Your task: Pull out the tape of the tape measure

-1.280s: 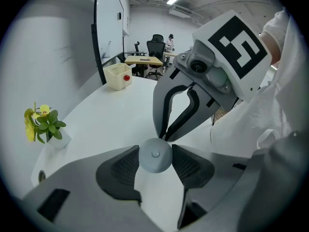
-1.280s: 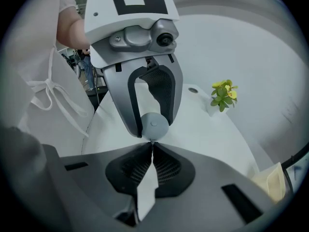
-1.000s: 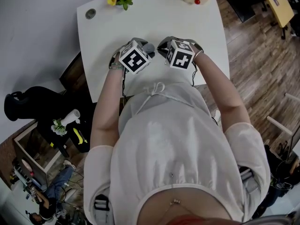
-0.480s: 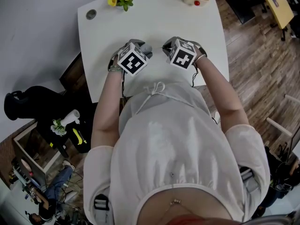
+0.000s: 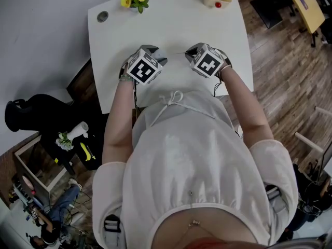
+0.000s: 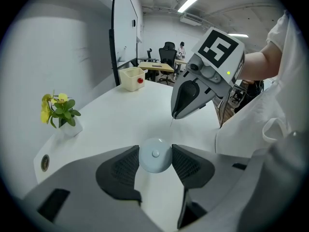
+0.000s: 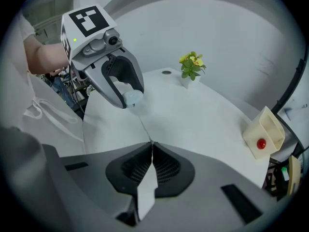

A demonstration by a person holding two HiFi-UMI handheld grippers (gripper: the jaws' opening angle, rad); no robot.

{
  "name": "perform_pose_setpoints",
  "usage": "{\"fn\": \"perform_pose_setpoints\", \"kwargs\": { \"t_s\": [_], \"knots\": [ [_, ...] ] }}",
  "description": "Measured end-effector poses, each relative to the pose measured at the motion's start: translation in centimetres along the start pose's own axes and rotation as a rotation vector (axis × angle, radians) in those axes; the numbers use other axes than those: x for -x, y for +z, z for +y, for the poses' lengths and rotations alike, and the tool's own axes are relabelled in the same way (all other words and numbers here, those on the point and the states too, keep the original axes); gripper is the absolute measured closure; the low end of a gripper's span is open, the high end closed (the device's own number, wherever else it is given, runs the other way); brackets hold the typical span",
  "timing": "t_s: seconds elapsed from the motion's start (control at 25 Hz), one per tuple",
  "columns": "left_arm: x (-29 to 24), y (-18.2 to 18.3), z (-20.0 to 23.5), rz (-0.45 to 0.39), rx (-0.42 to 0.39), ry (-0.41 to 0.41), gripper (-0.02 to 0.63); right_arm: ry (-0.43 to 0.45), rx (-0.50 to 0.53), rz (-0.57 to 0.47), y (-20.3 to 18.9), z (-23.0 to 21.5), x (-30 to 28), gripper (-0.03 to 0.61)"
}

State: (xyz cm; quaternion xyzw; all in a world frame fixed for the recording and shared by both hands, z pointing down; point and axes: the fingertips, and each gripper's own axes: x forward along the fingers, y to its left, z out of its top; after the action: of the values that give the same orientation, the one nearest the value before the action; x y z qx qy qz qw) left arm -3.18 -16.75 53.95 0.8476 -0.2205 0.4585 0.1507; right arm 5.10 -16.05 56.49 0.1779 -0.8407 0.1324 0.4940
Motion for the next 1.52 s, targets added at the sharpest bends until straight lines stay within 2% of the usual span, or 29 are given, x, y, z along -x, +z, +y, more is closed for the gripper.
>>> {"fn": "perform_pose_setpoints", "kwargs": {
  "t_s": [0.2, 0.4, 0.52, 0.6, 0.76, 0.88, 1.04, 1.2, 1.24, 1.4, 1.52],
  "knots": [
    [0.5, -1.7, 1.2, 0.045, -0.001, 0.052, 0.385, -0.059, -0.029, 0.049, -1.9, -1.6, 0.5, 0.566],
    [1.2, -2.4, 1.4, -0.006, 0.078, 0.025, 0.385, -0.06, -0.121, 0.02, -2.7, -2.2, 1.2, 0.566],
    [1.1, -3.9, 2.1, 0.053, 0.033, 0.071, 0.385, -0.14, -0.114, 0.069, -4.1, -3.8, 1.6, 0.566],
    [1.3, -4.8, 2.5, 0.057, 0.05, 0.078, 0.385, -0.178, -0.117, 0.079, -4.7, -4.7, 2.2, 0.566],
    [1.8, -5.3, 2.3, 0.015, 0.128, 0.047, 0.385, -0.149, -0.158, 0.061, -5.3, -4.3, 2.1, 0.566],
    [1.6, -5.5, 2.0, 0.021, 0.126, 0.044, 0.385, -0.166, -0.156, 0.066, -5.3, -4.4, 1.9, 0.566],
    [1.7, -5.5, 1.9, 0.007, 0.135, 0.038, 0.385, -0.136, -0.194, 0.065, -5.7, -4.0, 1.2, 0.566],
    [2.1, -6.9, 2.7, 0.063, 0.073, 0.105, 0.385, -0.239, -0.157, 0.138, -7.6, -5.6, 2.2, 0.566],
    [2.2, -7.4, 2.8, 0.068, 0.076, 0.111, 0.385, -0.242, -0.168, 0.147, -8.2, -5.8, 2.3, 0.566],
    [2.7, -8.2, 3.0, 0.031, 0.156, 0.091, 0.385, -0.159, -0.285, 0.108, -9.2, -4.5, 1.3, 0.566],
    [2.3, -8.4, 2.9, 0.036, 0.15, 0.097, 0.385, -0.187, -0.294, 0.125, -9.2, -4.7, 1.0, 0.565]
  ]
}}
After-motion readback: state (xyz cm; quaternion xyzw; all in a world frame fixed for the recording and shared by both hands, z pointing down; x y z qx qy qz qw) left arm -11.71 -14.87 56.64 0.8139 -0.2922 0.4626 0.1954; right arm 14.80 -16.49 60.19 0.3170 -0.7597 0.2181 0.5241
